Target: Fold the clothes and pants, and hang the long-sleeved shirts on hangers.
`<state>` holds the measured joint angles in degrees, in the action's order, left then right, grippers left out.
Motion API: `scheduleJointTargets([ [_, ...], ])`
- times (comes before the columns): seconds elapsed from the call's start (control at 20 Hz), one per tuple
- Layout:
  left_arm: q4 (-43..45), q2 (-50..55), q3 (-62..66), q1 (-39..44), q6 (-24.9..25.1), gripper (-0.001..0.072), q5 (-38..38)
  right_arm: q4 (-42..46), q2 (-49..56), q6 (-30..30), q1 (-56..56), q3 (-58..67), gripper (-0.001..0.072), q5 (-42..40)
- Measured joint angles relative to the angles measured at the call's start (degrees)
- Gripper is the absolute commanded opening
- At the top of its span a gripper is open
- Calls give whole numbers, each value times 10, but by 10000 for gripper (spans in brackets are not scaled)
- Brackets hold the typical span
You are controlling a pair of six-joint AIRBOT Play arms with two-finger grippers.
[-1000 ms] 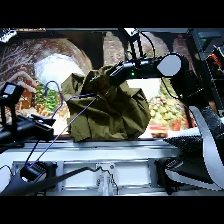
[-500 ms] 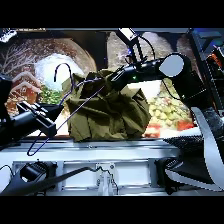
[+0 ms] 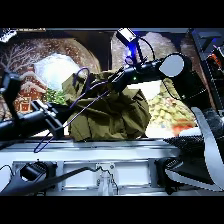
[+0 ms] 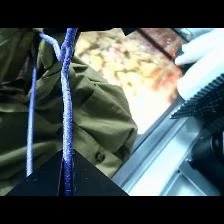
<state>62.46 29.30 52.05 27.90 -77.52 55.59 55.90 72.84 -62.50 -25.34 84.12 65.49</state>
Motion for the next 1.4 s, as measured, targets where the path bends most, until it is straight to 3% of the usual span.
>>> scheduleJointTargets([
  [0.1, -51, 39, 0, -29, 43, 11, -19, -1, -2, 0, 0, 0, 33, 13],
  [0.25, -221, 126, 0, -114, 153, 10, -13, -2, -11, 0, 0, 0, 33, 36],
  [0.4, -449, 247, 0, -213, 270, 10, 93, -2, -30, 0, 0, 0, 33, 52],
  [0.6, -685, 421, 0, -285, 353, 10, 271, -2, -51, 0, 0, 0, 32, 58],
  [0.9, -829, 589, 7, -258, 460, 11, 369, -54, -59, -7, 0, 0, 33, 98],
  [1.25, -947, 718, 75, -160, 553, 11, 481, -146, -70, -46, 0, 0, 36, 228],
  [1.35, -957, 728, 95, -141, 563, 11, 492, -155, -80, -61, 0, 0, 237, 247],
  [1.4, -963, 732, 104, -133, 566, 11, 495, -159, -87, -68, 0, 0, 252, 254],
])
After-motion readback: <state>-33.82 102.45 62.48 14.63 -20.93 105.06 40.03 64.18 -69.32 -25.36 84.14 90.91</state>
